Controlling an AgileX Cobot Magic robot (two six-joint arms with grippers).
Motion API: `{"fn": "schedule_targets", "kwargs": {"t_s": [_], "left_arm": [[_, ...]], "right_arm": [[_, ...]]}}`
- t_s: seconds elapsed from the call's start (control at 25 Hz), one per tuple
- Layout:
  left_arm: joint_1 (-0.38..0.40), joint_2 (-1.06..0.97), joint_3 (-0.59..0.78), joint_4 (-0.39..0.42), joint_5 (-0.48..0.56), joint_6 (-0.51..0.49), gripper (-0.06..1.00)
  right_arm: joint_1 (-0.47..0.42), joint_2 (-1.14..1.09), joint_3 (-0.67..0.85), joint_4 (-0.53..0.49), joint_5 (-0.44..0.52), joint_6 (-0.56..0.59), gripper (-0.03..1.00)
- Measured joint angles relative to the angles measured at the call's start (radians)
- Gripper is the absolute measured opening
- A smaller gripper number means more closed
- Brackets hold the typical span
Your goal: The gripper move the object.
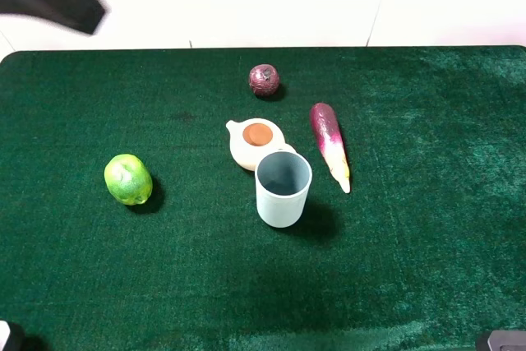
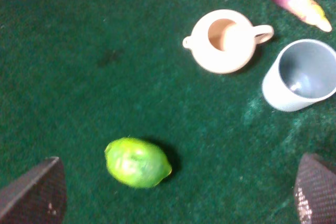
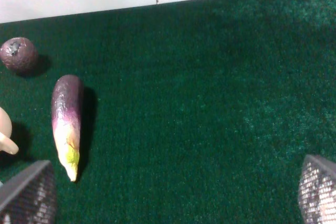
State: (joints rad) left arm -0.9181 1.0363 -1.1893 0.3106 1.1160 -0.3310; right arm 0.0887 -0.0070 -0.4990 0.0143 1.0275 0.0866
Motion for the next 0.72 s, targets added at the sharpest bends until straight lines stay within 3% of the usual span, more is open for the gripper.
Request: {"fn": "schedule_targets", "kwargs": {"t_s": [0.36,0.72], "left_arm": [[0.001,-0.312,0.221,0.004,0.048,-0.006,0.88],[0.005,-0.569,0.31,-0.007,0.053,-0.009,0.9]], "right_arm": [[0.0,0.0,0.0,0.0,0.0,0.0,0.69],[0.0,0.0,0.0,0.0,0.0,0.0,0.69]]}}
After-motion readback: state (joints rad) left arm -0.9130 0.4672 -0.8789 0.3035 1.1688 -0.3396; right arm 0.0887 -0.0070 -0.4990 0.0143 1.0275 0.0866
